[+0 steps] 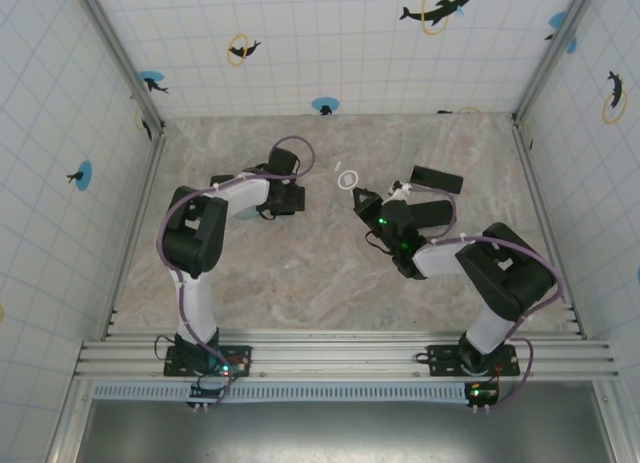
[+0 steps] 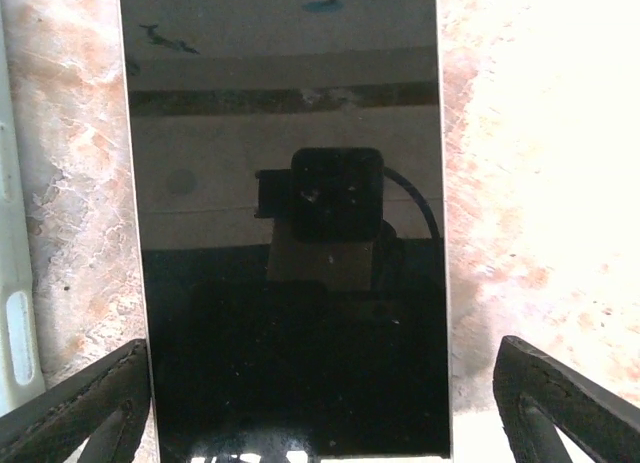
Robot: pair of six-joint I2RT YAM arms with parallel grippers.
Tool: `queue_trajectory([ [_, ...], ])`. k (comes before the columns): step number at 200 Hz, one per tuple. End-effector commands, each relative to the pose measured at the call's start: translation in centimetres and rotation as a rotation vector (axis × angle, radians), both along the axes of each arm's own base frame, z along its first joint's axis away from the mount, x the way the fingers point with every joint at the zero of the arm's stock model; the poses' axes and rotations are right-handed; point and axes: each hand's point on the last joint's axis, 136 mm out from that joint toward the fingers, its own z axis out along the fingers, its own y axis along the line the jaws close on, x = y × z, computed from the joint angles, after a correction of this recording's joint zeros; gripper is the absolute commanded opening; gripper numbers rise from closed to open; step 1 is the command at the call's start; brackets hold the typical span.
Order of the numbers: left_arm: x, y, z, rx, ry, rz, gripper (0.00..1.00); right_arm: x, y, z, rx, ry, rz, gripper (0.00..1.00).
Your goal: Take the phone out of the phone case
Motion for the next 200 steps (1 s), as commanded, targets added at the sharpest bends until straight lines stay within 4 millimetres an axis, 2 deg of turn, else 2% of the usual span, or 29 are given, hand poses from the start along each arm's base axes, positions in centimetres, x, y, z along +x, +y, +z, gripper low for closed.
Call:
queue_trajectory([
  [1,0.9,0.8,4.0,-0.045,-0.044,0.003,0.92,1.3,0.7,-0.3,-0.069,-0.012,-0.055,0.0],
  [45,0.5,1.4,8.7,-0.109,-0.091,-0.01,0.97,2.4,3.4,-2.7,-0.185,0.009,-0.087,0.0],
  [83,-1.3,1.7,10.8,-0.161,-0.086,-0.015,0.97,3.4,5.6,-4.9,-0.281,0.028,-0.108,0.01],
  [140,-3.6,2.8,11.0,-0.171,-0.073,0.008,0.98,4.4,7.8,-7.5,-0.374,0.047,-0.109,0.02],
  [200,-4.1,3.7,10.5,-0.171,-0.069,0.033,0.97,4.7,9.7,-9.1,-0.406,0.059,-0.067,0.09],
])
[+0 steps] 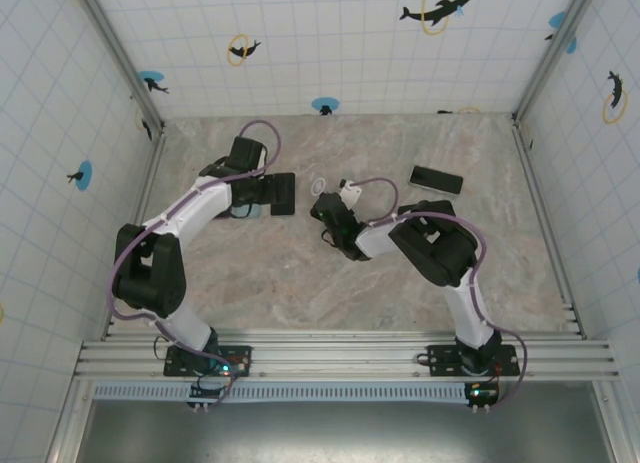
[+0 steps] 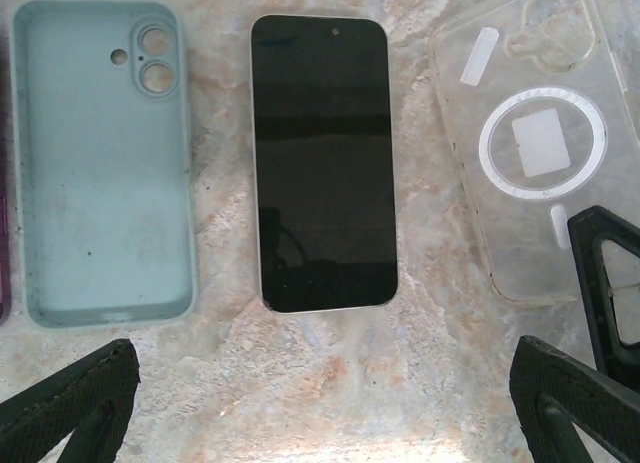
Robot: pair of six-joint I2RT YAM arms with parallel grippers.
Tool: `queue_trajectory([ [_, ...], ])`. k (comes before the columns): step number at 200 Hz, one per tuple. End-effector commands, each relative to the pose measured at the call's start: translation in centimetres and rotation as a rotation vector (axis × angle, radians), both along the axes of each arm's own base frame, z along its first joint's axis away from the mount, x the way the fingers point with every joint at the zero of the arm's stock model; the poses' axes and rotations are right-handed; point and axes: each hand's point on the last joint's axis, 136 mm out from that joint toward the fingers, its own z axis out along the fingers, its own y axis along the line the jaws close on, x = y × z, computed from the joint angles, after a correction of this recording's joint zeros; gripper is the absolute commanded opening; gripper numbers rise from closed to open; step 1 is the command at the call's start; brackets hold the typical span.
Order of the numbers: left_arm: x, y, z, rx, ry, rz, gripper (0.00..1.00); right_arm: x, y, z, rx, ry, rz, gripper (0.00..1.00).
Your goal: Take the phone out of the phone case
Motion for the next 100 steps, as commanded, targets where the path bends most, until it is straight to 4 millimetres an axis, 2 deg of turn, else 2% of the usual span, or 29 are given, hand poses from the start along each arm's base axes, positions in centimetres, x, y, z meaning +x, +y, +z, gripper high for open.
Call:
queue_trajectory([
  [1,-0.5,0.5,0.7,-0.013,-0.004,0.018,0.97,0.3,1.0,-0.4,-0.029,-0.004,0.004,0.09],
  [27,-0.5,0.6,0.7,-0.016,-0.001,0.024,0.98,0.0,1.7,-0.7,-0.031,0.001,0.032,0.11],
  [57,-0.5,0.7,0.5,-0.02,0.004,0.026,0.98,-0.3,2.6,-0.4,-0.047,-0.01,0.08,0.2],
  [100,-0.8,1.0,-0.1,-0.017,0.02,0.028,0.98,-0.6,2.4,0.4,-0.103,-0.045,0.122,0.3],
])
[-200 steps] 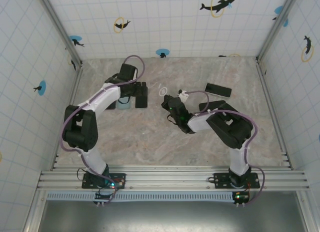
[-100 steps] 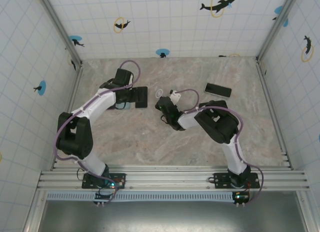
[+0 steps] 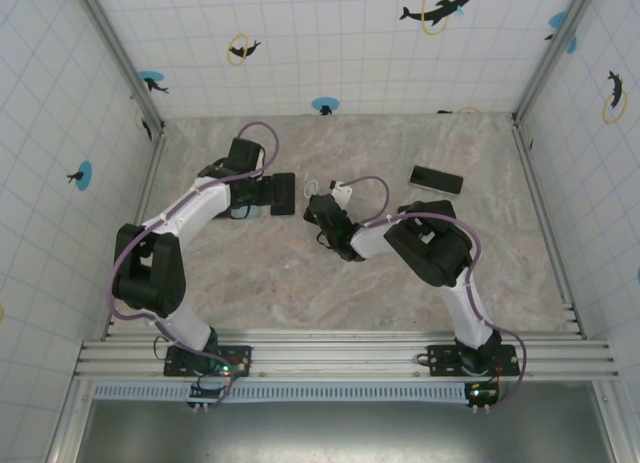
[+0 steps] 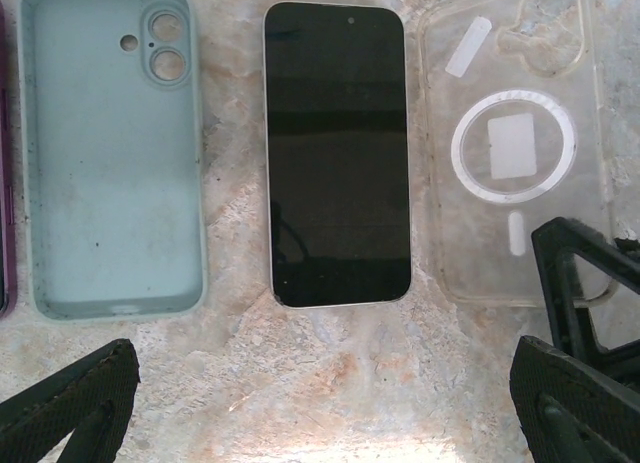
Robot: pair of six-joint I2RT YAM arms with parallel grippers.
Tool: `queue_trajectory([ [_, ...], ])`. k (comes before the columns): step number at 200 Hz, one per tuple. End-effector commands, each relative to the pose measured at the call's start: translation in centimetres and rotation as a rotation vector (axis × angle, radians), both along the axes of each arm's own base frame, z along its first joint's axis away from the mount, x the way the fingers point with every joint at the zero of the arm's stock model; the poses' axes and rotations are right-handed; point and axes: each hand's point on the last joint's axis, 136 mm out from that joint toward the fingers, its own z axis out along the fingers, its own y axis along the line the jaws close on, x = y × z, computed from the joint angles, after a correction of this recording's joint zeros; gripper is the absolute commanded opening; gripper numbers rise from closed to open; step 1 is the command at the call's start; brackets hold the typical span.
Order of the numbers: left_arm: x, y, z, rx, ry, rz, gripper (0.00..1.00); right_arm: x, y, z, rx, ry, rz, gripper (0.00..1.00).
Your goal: Take the phone out of the phone case
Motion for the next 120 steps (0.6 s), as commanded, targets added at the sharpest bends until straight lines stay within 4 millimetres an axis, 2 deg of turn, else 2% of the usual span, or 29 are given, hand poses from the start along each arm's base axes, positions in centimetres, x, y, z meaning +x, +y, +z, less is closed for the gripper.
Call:
queue_trajectory([
  [1,-0.6,0.5,0.3,-0.015,0.008,0.019,0.98,0.2,0.4,0.9,-0.042,-0.039,0.028,0.3],
  [54,-0.8,0.5,-0.3,-0.017,0.027,0.02,0.98,0.0,-0.7,1.8,-0.155,-0.081,0.073,0.35],
  [120,-0.9,0.5,-0.8,-0.017,0.042,0.013,0.98,0.5,-2.3,-0.4,-0.267,-0.059,0.156,0.37],
])
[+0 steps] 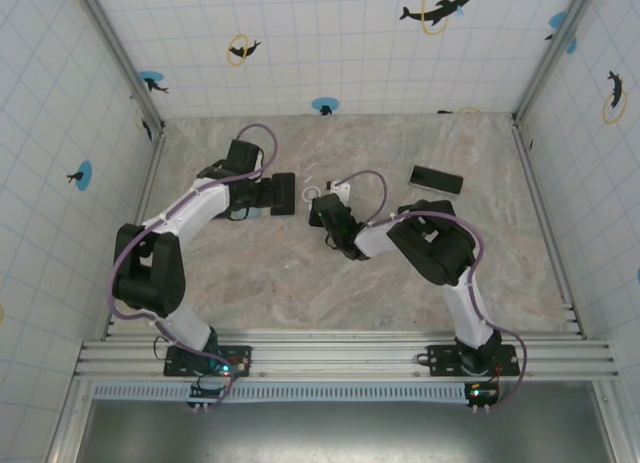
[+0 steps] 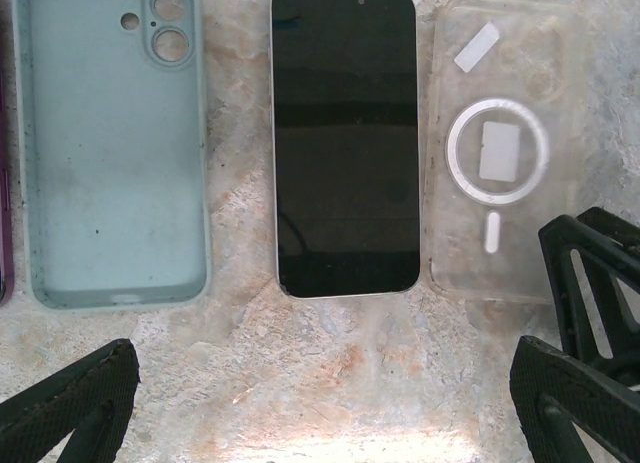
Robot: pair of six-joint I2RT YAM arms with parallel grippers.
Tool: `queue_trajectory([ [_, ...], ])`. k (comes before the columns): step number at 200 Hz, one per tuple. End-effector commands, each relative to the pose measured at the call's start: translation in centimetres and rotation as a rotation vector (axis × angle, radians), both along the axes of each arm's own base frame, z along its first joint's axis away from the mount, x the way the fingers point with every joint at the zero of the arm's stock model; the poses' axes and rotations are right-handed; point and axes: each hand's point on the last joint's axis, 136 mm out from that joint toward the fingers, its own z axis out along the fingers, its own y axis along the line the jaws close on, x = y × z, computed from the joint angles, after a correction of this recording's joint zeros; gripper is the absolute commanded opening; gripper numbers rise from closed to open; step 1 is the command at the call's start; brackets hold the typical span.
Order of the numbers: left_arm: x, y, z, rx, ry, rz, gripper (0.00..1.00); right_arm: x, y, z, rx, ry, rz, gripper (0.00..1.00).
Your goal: Take the phone out of the phone case
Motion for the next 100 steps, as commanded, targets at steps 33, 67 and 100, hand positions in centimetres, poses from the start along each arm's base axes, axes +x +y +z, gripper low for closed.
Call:
queue_trajectory([
  [33,-0.4,0.1,-0.6,-0.011,0.032,0.007,0.98,0.4,-0.4,-0.5,-0.074,0.004,0.096,0.34],
  [67,-0.1,-0.1,-0.7,-0.012,0.036,0.003,0.97,0.5,0.0,-1.4,-0.087,0.023,0.141,0.32],
  [100,-0.1,-0.1,-0.9,-0.012,0.04,0.002,0.98,0.7,0.2,-2.1,-0.085,0.04,0.16,0.3],
])
